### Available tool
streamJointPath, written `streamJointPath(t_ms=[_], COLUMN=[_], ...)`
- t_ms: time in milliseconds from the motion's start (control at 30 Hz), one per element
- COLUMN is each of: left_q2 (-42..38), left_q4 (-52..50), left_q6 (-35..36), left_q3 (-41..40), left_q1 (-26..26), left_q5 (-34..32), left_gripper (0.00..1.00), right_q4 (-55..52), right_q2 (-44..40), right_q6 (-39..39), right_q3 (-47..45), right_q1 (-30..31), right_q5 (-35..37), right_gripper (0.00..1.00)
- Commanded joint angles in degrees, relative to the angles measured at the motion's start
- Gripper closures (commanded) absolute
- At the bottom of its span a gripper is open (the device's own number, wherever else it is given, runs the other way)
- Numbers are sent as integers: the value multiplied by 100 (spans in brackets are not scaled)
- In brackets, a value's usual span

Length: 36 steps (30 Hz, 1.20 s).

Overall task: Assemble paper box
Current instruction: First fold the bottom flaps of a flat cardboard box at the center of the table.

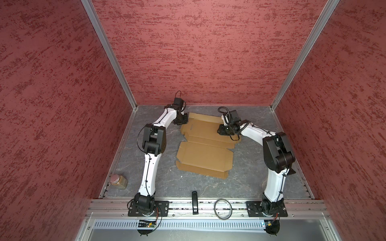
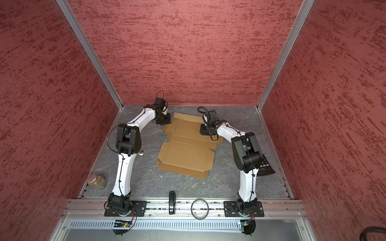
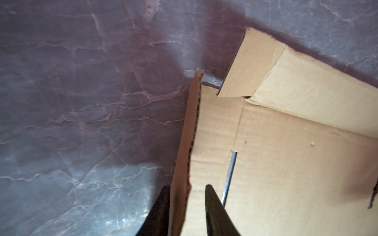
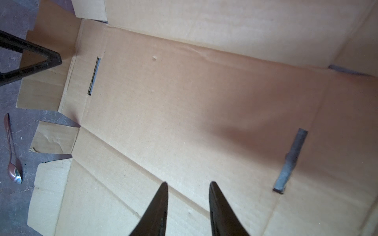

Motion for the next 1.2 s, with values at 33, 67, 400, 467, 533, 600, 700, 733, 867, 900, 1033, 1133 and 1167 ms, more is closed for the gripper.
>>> streamJointPath(t_ms=[33,67,400,467,533,600,700,733,867,900,1033,1133,1167], left_q2=[94,89,-718,-979,-1226,-1459,-1707,-1769,-2043,-2105,-2333,-2544,-2612], left_q4=[6,26,1338,1732,2122,2510,2946,3073,3586,3701,4158,4567,4686], left_q6=[78,75,-33,-83,-124,-169,-239,-248,-256,-246,-170,-123,-115], left_q3=[126,116,-1085,-1461,-1851,-2216,-2606,-2714,-3142,-3239,-3577,-3889,-3974], left_q1=[-21,-21,-117,-135,-166,-202,-246,-266,-307,-327,-405,-529,-578], left_q5=[-178,-186,-276,-278,-305,-354,-412,-435,-511,-536,-641,-824,-916], left_gripper=[77,78,89,90,90,90,91,91,92,92,92,93,93], right_q4=[-140,-162,-560,-670,-770,-844,-896,-905,-962,-1009,-1077,-1356,-1424], right_q2=[109,119,173,175,195,218,253,267,316,341,431,576,611], right_q6=[-107,-136,-863,-1086,-1340,-1622,-1950,-2042,-2323,-2485,-2553,-1905,-1599], right_q3=[223,264,834,1004,1159,1331,1530,1581,1760,1815,1949,2396,2525], right_q1=[12,21,22,27,22,15,18,18,21,22,13,-48,-48], right_q5=[-19,-7,224,285,345,387,452,485,695,695,853,391,303], right_gripper=[65,65,59,58,57,56,56,55,54,53,49,48,47])
